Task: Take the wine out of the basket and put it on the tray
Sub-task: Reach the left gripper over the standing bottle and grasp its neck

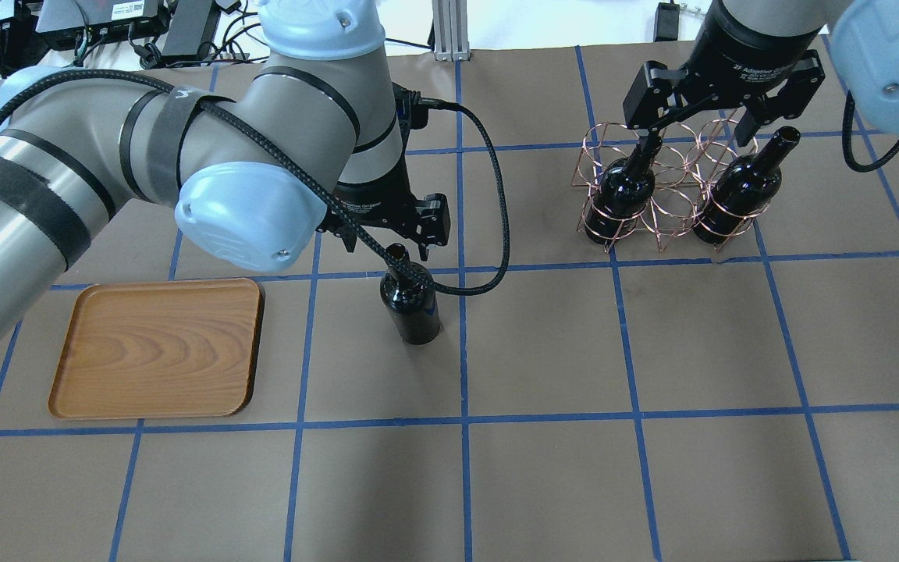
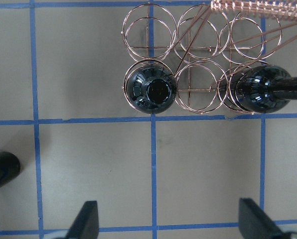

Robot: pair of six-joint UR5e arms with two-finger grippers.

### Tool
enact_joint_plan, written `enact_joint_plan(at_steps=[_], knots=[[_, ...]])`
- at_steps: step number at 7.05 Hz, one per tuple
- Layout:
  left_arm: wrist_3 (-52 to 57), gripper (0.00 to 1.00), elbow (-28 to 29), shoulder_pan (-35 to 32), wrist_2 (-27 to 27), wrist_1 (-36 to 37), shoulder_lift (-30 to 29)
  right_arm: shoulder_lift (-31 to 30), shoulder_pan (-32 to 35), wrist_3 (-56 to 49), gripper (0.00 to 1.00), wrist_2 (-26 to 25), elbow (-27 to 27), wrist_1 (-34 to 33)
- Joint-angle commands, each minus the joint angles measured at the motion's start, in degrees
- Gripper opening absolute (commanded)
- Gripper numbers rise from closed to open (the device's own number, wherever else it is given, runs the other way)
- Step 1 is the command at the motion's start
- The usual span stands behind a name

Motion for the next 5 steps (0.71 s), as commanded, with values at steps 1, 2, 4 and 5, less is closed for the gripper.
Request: enact_joint_plan(at_steps=[1, 2, 4, 5], knots=[[0.29, 0.83, -0.53, -0.05, -0.15, 0.2, 0.0, 0.24, 0.0, -0.03, 1.0, -0.03, 0.0, -0.13], [-0.31, 0.77, -0.53, -0.05, -0.32, 0.38, -0.09, 0.33, -0.09, -0.03, 1.0, -0.11, 0.0, -0.39], [-0.32, 0.71, -0.53, -0.05, -0.5, 0.38, -0.18, 0.51, -0.09, -0.03, 1.0, -0.11, 0.0, -0.57], [-0.41, 0.67, -0.53, -0.05, -0.59, 0.38, -0.26, 0.6, -0.09, -0.03, 1.0, -0.2, 0.0, -0.57]])
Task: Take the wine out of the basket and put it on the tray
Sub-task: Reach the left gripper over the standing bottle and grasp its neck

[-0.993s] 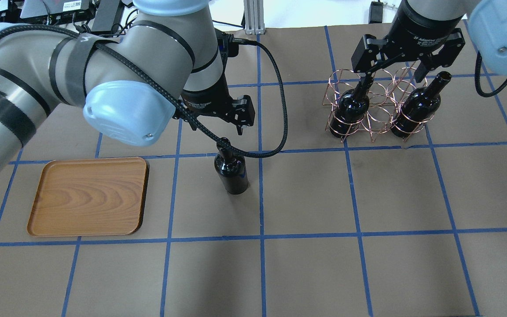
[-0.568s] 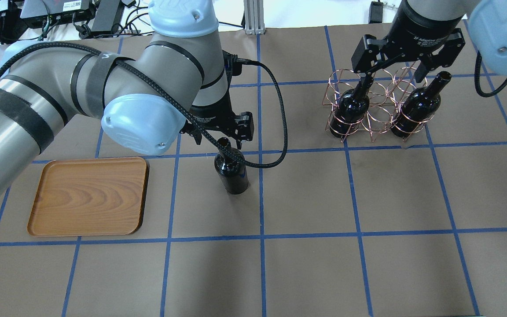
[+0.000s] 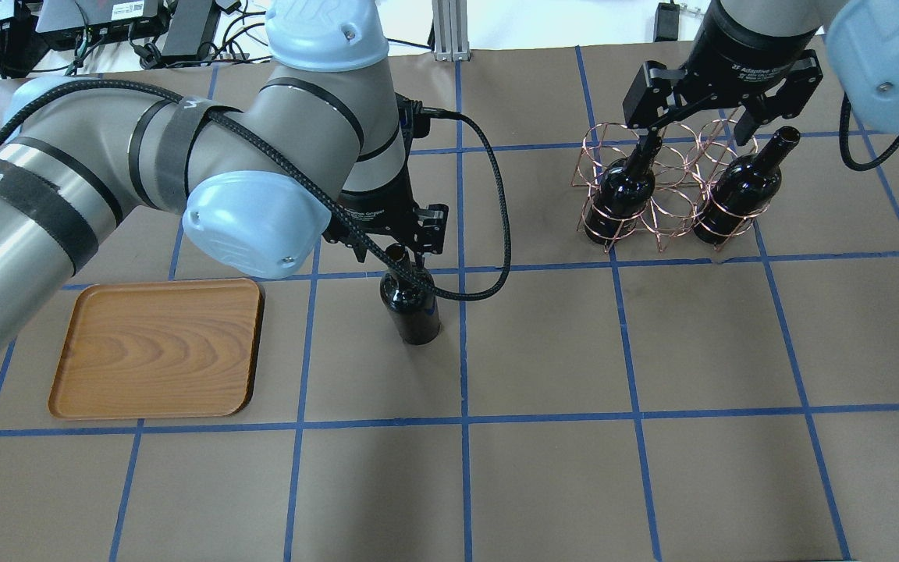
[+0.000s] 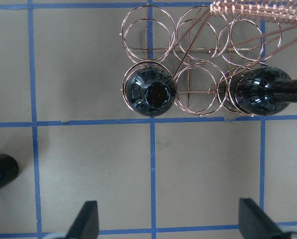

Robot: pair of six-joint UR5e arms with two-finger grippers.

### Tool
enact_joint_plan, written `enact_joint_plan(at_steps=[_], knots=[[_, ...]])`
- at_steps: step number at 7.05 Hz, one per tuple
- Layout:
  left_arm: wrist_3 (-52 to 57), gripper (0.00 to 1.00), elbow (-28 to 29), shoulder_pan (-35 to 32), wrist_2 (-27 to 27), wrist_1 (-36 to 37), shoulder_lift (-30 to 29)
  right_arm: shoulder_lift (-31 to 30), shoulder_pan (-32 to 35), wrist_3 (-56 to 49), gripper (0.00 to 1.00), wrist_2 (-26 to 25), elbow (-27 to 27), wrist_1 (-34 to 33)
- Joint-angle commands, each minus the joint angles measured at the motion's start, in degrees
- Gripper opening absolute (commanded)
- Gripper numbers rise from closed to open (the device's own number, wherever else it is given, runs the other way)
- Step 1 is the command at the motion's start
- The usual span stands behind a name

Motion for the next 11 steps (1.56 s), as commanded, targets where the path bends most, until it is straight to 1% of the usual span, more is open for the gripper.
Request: enact_joint_plan(at_steps=[1, 2, 3, 5, 7, 9, 10, 11], knots=[[-0.06, 0.62, 0.0, 0.0, -0.18, 0.01, -0.09, 0.37, 0.0, 0.0, 1.0, -0.07, 0.0, -0.14], [0.11, 0.62, 0.0, 0.09, -0.18, -0.08, -0.09, 0.46, 0.0, 0.0, 1.0, 0.02, 0.0, -0.14], [0.2, 0.58, -0.09, 0.09, -0.26, -0.08, -0.26, 0.55, -0.09, 0.09, 1.0, 0.11, -0.09, -0.31], [0.47, 0.0, 0.0, 0.09, -0.18, 0.1, -1.14, 0.64, -0.09, 0.17, 1.0, 0.02, -0.09, -0.32], [0.91, 0.0, 0.08, 0.0, -0.27, 0.1, -1.32, 0.64, -0.09, 0.09, 1.0, 0.02, -0.09, -0.32], [3.17, 0.0, 2.09, 0.09, 0.61, -0.42, -0.62, 0.64, -0.09, 0.09, 1.0, 0.02, -0.09, -0.32], [3.37, 0.0, 5.32, 0.52, 1.4, -2.78, -0.35, 0.64, -0.09, 0.09, 1.0, 0.02, -0.09, -0.32], [3.8, 0.0, 9.62, 1.4, 2.62, -7.68, -0.26, 0.64, -0.09, 0.09, 1.0, 0.02, -0.09, -0.32]])
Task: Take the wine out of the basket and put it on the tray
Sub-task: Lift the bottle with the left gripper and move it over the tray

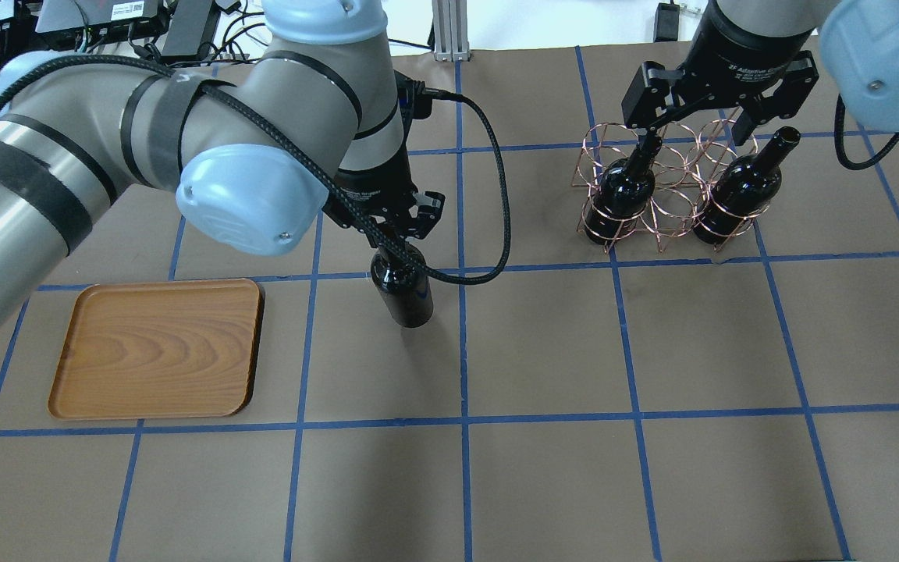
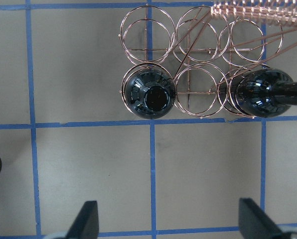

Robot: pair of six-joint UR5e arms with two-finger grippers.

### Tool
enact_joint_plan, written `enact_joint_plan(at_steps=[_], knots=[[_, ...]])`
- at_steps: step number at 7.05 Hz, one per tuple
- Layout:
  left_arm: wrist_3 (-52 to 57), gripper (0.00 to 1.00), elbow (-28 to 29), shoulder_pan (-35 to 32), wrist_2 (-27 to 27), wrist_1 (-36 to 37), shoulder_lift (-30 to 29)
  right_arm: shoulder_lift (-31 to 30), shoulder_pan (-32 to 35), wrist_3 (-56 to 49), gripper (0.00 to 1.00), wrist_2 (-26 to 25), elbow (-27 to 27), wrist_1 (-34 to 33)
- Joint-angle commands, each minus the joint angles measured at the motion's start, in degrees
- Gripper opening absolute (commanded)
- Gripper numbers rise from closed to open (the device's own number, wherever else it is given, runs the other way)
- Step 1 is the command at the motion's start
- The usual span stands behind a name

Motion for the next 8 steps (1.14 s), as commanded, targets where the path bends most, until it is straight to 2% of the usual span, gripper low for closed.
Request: enact_joint_plan(at_steps=[1, 2, 4, 8], knots=[[5.57, 0.0, 7.83, 3.77, 1.62, -9.55, 0.84, 0.0, 0.0, 0.0, 1.0, -0.09, 0.0, 0.0], [10.66, 0.0, 9.35, 7.54, 2.75, -11.35, 1.55, 0.0, 0.0, 0.0, 1.0, -0.09, 0.09, 0.0], [13.78, 0.0, 9.45, 16.67, 5.13, -11.45, 3.04, 0.0, 0.0, 0.0, 1.0, -0.09, 0.09, 0.09], [38.85, 0.0, 8.75, 37.84, 5.66, -12.51, 3.93, -0.09, 0.0, 0.0, 1.0, -0.09, 0.09, 0.27]])
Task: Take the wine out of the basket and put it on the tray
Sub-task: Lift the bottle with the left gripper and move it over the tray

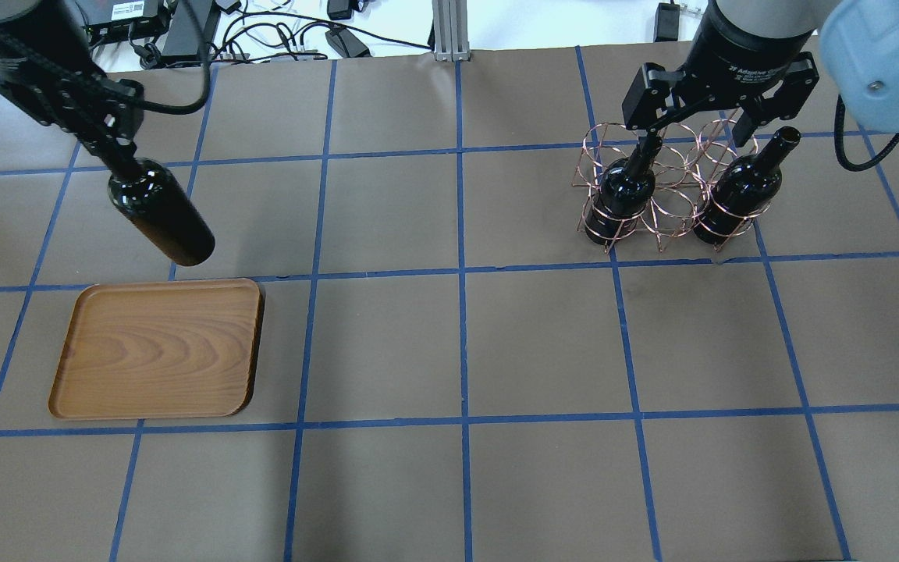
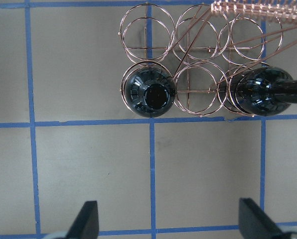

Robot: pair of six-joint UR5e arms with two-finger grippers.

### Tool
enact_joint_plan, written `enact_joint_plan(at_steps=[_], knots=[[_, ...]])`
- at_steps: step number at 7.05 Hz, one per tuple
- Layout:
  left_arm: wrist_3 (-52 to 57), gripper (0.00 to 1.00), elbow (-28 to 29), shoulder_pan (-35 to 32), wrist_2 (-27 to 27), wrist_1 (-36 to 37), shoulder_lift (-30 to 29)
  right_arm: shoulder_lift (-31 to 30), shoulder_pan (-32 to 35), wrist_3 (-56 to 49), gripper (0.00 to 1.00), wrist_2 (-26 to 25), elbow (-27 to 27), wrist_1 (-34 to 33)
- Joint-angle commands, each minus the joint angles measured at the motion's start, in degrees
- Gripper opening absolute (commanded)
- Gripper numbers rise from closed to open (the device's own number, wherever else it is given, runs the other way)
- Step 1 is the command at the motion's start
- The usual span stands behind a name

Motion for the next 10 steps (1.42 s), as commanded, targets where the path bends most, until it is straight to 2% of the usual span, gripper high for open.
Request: enact_joint_plan(at_steps=[1, 3, 5, 6, 10], knots=[[13.08, 0.0, -1.13, 12.07, -0.44, -0.14, -0.35, -0.01, 0.01, 0.0, 1.0, 0.0, 0.0, 0.03], [16.36, 0.0, -7.17, 15.36, -0.71, -0.15, 1.04, -0.01, 0.01, 0.0, 1.0, 0.0, 0.0, 0.11], [11.76, 0.0, -10.09, 14.76, -1.14, 0.55, 1.84, -0.01, 0.01, 0.0, 1.0, 0.0, 0.0, 0.11], [8.93, 0.0, -11.14, 14.5, -3.15, 0.99, 1.93, -0.01, 0.01, 0.0, 1.0, 0.0, 0.0, 0.2], [8.55, 0.0, -15.72, 13.97, -2.82, 5.65, 1.58, -0.01, 0.09, 0.0, 1.0, 0.0, 0.0, 0.2]])
